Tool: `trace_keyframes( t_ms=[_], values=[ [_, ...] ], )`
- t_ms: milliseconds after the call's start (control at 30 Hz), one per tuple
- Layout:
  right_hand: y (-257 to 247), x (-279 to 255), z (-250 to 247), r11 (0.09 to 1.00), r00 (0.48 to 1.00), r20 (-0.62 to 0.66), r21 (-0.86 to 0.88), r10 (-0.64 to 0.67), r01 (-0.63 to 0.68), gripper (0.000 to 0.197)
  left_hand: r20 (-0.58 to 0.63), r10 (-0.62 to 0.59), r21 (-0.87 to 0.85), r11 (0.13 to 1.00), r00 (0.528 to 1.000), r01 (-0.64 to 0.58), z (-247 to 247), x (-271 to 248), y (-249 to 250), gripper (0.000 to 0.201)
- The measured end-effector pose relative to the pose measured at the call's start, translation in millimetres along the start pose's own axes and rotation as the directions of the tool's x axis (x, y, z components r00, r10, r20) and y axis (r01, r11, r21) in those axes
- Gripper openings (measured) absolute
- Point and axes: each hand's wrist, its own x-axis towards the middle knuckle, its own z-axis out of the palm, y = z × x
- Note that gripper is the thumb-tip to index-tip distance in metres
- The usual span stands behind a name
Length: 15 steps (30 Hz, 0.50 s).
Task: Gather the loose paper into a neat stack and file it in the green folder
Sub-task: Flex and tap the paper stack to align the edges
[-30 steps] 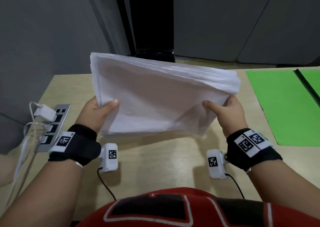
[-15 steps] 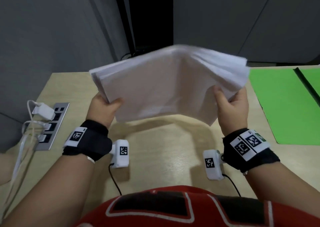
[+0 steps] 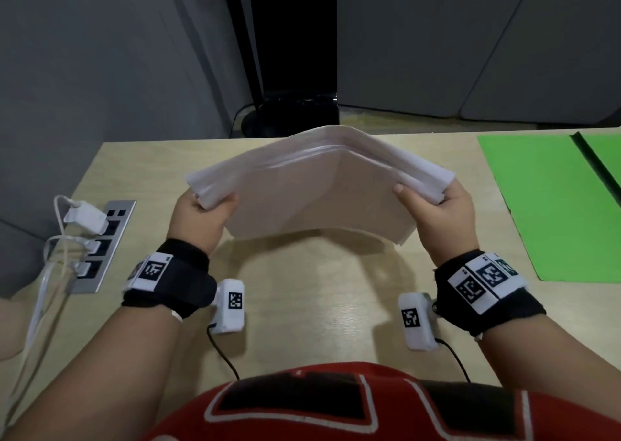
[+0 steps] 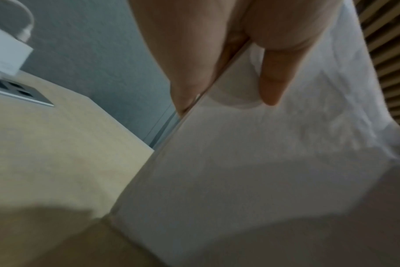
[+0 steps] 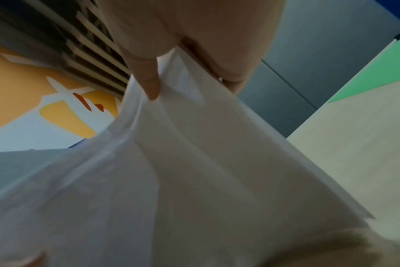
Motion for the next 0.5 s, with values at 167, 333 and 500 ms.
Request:
trace_keyframes(
  t_ms=[167,333,500],
  values=[
    [2.3,5.5,-1.7,0.978,0.994,0.062,-0.188,-0.085,0.095,0.033,0.079,-0.051,0.03,0.998,0.996,0.049,7.5,-7.5,-9.4,0.025],
    [9.3,10.4,-4.4,0.868,0.976,0.165,-0.453,-0.14,0.201,0.037,0.068,-0.126,0.022,0.992,0.99,0.125,9.2,-7.7,-11.4,0.028],
    [8.5,10.4,-2.3,0.848,0.984,0.041,-0.501,-0.176,0.172,0.034,0.028,-0.103,0.058,0.993,0.994,0.101,12.7,-9.5,-3.3,0.016]
  ],
)
